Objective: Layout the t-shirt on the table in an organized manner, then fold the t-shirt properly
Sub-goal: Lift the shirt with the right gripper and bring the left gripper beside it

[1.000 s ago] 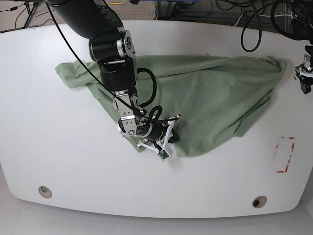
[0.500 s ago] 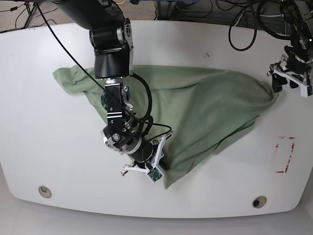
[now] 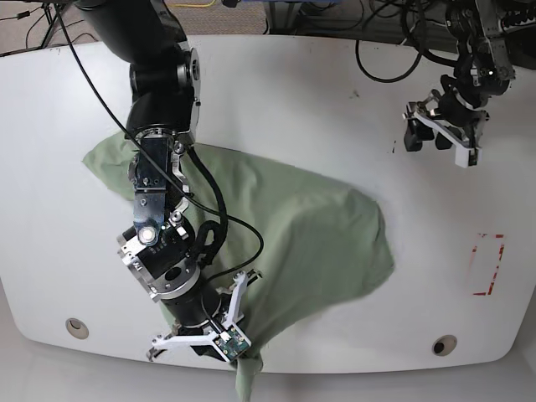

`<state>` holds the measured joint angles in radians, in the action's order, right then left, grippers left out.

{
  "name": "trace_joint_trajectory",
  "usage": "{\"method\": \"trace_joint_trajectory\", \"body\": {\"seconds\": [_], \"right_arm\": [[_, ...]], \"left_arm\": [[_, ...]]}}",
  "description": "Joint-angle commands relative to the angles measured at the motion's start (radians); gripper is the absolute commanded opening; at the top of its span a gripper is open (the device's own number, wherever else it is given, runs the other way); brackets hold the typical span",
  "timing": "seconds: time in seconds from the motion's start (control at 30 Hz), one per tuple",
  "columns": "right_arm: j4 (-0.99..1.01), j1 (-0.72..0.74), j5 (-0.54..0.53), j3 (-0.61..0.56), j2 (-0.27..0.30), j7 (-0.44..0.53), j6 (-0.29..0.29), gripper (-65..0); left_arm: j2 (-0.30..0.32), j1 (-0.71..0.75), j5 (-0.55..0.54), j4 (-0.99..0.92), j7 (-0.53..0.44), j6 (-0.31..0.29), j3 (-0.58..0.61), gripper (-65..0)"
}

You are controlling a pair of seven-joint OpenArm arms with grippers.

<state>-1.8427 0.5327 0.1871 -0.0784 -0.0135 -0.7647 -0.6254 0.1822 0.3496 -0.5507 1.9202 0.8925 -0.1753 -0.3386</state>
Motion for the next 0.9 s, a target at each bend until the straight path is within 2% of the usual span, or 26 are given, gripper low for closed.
{"method": "trace_joint_trajectory", "body": {"seconds": [0.0,0.2,0.43,0.7,0.87], "right_arm": [[-0.073,0.045,-0.010,-0.027,0.024,0.020,0.008,-65.0],[-0.174,0.093,-0.007,-0.057,0.042,-0.022,0.008,-65.0],[-0.191,0.155,-0.007,-0.059,0.042,-0.035,0.008,-65.0],[-0.193,0.252,-0.007,-0.060,0.050,-0.035,0.006,-65.0],[-0.193,0.321,-0.007,-0.099,0.056,-0.035,0.006,-65.0]], "left_arm": [[0.003,-0.036,-0.012,0.019,-0.028,-0.003,0.026,-26.9],[-0.046,-0.085,-0.006,0.014,-0.028,-0.003,0.131,-26.9],[-0.099,-0.160,-0.006,-0.038,-0.028,-0.003,0.238,-26.9],[-0.163,-0.274,-0.006,-0.222,-0.031,-0.003,0.342,-26.9],[-0.186,-0.343,-0.006,-0.328,-0.105,-0.003,0.422,-26.9]]}}
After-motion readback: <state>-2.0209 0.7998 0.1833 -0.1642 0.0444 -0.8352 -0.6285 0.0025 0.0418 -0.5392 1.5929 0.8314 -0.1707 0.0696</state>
